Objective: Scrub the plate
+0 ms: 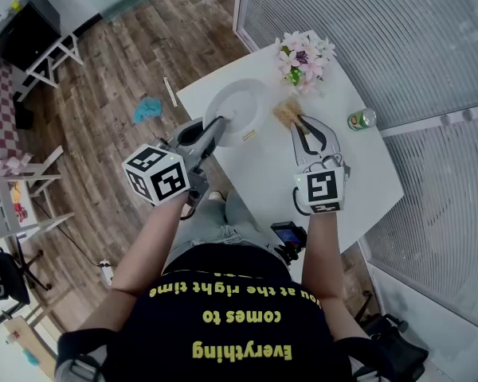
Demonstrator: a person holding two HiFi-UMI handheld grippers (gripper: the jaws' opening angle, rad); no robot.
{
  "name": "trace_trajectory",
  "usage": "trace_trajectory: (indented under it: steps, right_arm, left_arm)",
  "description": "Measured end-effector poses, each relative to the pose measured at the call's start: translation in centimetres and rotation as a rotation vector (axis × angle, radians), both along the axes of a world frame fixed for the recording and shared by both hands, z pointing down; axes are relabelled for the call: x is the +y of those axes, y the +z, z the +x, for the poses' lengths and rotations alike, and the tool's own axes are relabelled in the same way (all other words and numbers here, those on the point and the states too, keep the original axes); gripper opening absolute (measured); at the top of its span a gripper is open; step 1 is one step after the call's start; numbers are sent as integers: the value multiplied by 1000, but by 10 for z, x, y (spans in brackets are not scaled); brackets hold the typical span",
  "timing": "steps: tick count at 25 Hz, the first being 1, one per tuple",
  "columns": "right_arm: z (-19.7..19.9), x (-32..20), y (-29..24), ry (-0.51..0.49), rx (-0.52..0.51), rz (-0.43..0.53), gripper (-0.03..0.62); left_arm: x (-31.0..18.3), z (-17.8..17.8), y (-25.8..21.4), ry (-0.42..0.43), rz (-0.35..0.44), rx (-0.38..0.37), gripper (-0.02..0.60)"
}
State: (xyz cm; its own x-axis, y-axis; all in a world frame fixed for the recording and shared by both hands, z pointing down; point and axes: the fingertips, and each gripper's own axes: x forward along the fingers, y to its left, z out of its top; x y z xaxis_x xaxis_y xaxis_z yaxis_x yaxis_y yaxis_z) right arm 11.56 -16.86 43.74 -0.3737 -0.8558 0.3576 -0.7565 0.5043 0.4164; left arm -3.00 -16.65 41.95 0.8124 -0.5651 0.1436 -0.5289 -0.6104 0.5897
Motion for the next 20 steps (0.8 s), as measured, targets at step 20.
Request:
trace_trajectory:
  steps: [20]
  right_arm:
    - [43,-1,-17,172,-230,30,32]
  left_arm:
    - [-22,-53,-15,-167,126,-135,18]
